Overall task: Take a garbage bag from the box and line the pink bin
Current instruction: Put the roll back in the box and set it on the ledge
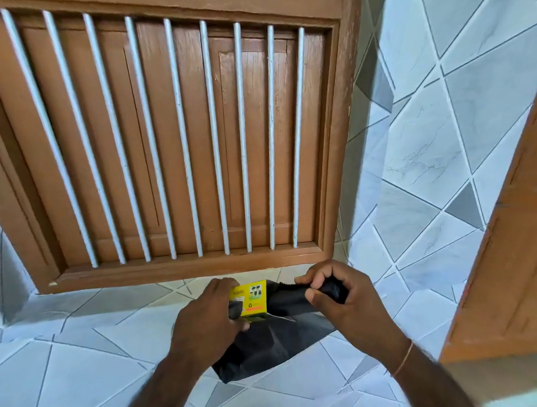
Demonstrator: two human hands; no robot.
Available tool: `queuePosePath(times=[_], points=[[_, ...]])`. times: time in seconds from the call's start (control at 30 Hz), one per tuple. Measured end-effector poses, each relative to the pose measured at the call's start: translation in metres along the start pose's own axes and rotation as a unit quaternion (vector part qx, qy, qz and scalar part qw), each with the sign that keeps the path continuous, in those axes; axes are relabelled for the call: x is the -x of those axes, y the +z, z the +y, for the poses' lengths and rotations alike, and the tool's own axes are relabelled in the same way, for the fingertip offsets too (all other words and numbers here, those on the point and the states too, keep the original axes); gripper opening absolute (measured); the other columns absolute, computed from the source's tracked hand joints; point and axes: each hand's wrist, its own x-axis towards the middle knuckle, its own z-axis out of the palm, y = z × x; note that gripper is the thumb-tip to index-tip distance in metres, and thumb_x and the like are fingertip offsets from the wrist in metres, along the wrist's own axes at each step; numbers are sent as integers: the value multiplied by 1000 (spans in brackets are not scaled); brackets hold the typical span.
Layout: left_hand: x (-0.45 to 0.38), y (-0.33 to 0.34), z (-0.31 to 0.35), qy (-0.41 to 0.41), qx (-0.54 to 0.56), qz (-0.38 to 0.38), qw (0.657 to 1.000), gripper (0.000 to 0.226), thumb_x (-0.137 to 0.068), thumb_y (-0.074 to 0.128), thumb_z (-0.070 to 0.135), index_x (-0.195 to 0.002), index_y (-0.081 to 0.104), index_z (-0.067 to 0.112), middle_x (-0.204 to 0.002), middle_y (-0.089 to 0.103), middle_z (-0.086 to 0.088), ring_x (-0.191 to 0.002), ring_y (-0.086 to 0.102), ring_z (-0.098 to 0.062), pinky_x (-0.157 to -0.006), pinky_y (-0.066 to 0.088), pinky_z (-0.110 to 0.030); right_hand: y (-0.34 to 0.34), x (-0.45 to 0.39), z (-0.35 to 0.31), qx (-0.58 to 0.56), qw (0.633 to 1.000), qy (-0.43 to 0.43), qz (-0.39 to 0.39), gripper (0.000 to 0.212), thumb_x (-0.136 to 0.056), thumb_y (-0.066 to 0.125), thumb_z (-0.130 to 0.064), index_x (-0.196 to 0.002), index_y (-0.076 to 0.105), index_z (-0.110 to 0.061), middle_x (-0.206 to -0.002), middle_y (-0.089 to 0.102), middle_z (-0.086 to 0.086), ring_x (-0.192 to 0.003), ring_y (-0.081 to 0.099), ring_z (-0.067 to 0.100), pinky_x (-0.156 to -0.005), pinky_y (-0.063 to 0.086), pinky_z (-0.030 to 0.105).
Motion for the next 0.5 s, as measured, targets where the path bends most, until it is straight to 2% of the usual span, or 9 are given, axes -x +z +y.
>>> queuePosePath(times=[0.1, 0.17, 0.27, 0.33, 0.4, 0.5], points=[[3, -4, 8, -3, 29, -1, 1000, 62, -70, 74, 48, -123, 41, 40, -115, 60, 16, -103, 61, -15, -83, 51, -33, -10, -8, -10, -20, 1000, -8, -22, 25, -78, 69, -2, -73, 62, -25, -90, 71, 6, -96, 69, 23, -86, 55, 31], [1, -5, 15, 5, 48, 0, 999, 65, -68, 76, 49, -123, 43, 39, -116, 60, 16, -103, 61, -14, -83, 50, -33, -11, -13, -9, -20, 1000, -4, 0, 22, -76, 69, -5, -73, 62, -26, -89, 71, 7, -94, 69, 22, -85, 55, 31], [-1, -4, 34, 20, 53, 12, 998, 64, -70, 76, 50, -125, 45, 35, -118, 58, 13, -105, 59, -15, -80, 46, -28, -9, -18, 1, 12, 998, 7, 56, 20, -79, 69, -5, -78, 61, -23, -86, 68, 1, -87, 64, 9, -78, 51, 17], [-2, -3, 46, 26, 58, 18, 998, 63, -71, 75, 50, -124, 45, 35, -119, 57, 13, -104, 58, -15, -80, 45, -27, -3, -20, 9, 55, 995, 17, 80, 18, -86, 66, -5, -91, 59, -22, -92, 65, -2, -89, 59, 1, -75, 44, 6], [-3, 0, 58, 32, 52, 22, 998, 62, -71, 76, 50, -123, 44, 36, -119, 56, 13, -102, 59, -15, -78, 45, -27, 2, -21, 17, 53, 995, 32, 83, 15, -93, 57, -16, -107, 57, -22, -104, 62, -3, -98, 58, -1, -79, 42, 3], [-5, 6, 68, 28, 50, 22, 998, 62, -70, 76, 52, -121, 44, 37, -119, 55, 14, -101, 59, -15, -78, 48, -27, 2, -20, 27, 4, 997, 62, 38, 39, -94, 36, -45, -125, 52, -27, -125, 56, 0, -115, 56, 7, -91, 45, 12]])
